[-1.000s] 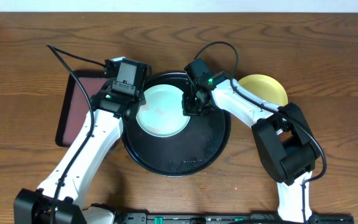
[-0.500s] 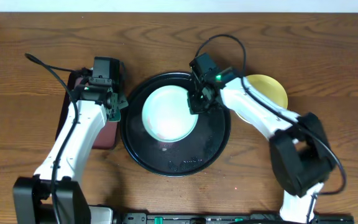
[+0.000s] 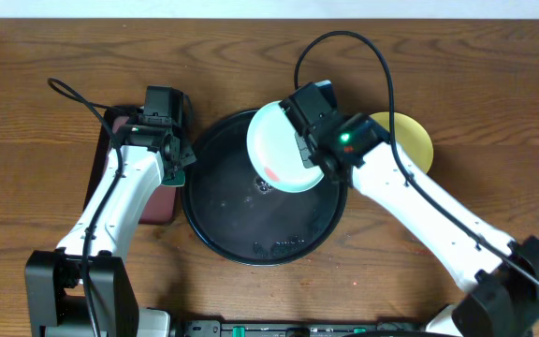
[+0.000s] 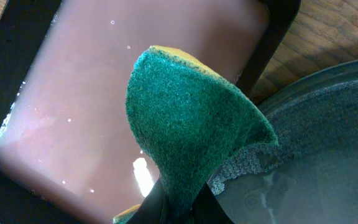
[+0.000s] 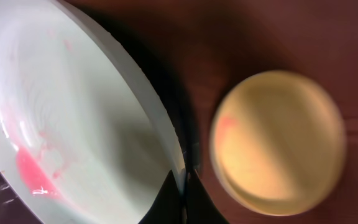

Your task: Clean dirty plates on tray and stack at the side

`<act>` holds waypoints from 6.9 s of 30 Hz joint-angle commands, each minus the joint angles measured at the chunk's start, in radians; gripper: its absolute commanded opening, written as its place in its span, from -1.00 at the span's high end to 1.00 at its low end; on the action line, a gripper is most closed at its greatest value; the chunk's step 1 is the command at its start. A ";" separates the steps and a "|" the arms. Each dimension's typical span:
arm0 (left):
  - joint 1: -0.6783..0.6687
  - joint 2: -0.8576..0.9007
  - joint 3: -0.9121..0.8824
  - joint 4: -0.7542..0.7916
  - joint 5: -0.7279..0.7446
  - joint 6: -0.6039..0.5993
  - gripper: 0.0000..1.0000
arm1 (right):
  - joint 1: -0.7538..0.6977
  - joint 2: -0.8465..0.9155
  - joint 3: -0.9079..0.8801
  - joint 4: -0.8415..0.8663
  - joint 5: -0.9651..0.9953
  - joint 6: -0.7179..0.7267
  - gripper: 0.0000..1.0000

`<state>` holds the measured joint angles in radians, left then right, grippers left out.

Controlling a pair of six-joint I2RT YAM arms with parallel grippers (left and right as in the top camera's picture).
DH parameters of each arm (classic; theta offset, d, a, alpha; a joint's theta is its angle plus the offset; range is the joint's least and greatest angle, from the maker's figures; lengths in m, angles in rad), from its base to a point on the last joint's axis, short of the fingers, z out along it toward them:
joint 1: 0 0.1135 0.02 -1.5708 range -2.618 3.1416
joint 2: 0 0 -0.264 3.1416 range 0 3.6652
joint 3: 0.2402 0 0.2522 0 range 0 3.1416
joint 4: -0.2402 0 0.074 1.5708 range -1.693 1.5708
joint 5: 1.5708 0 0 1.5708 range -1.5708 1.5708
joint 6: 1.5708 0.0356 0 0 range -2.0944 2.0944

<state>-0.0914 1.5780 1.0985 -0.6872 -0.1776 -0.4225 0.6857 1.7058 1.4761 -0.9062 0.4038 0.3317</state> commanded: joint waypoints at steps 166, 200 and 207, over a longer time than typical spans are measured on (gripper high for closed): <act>0.167 -0.383 -0.012 0.090 0.013 0.340 -0.50 | -0.699 -1.701 -1.449 0.846 -0.349 -0.040 -0.99; 0.163 -0.387 -0.015 0.089 0.013 0.340 -0.50 | -0.699 -1.700 -1.471 0.837 -0.352 -0.041 -0.98; 0.160 -0.484 -0.091 0.068 0.016 0.335 -0.50 | -0.699 -1.700 -1.471 0.837 -0.352 -0.041 -0.99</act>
<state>0.0711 1.1656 1.0622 -0.6273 -0.1627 -0.0780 -0.0055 0.0147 0.0093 -0.0681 0.0589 0.2802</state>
